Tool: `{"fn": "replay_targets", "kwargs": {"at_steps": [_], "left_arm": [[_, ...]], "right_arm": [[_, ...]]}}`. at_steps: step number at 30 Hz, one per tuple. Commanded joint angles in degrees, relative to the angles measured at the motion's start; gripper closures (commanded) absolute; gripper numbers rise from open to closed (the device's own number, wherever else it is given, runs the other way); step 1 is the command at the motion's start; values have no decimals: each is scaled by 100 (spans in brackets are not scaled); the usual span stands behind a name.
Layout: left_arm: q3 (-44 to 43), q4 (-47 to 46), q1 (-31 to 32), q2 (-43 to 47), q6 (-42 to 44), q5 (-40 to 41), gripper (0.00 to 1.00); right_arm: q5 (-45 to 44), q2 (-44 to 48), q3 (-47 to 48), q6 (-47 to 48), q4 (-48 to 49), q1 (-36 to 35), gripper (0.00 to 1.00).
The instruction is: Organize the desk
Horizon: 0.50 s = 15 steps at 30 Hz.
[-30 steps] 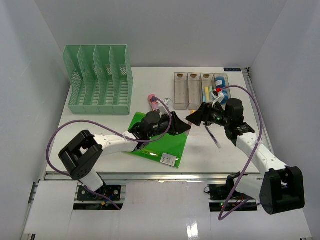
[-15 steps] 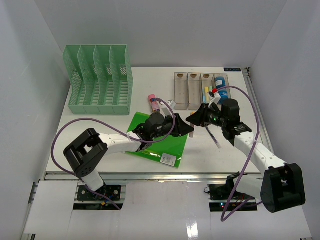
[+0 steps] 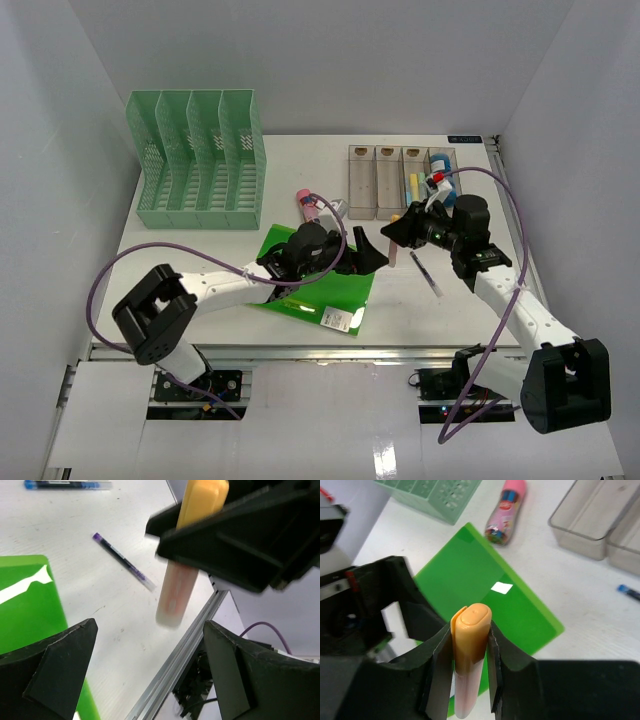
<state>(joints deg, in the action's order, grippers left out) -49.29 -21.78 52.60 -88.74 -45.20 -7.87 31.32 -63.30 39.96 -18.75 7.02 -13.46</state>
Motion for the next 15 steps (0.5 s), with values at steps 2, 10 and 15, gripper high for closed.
{"fn": "replay_targets", "kwargs": {"at_steps": [2,10,15], "left_arm": [[663,901,-8,1223,664,233,2],[2132,1278,-11,2741,367,665,2],[2529,1762,-16,3428,319,904,2]], "right_arm": [[-864,-587,909,1097,97,325,92],[-2204,-2483,2518,1585,333,549,92],[-2836,-3614,3736,1816,342,607,91]]}}
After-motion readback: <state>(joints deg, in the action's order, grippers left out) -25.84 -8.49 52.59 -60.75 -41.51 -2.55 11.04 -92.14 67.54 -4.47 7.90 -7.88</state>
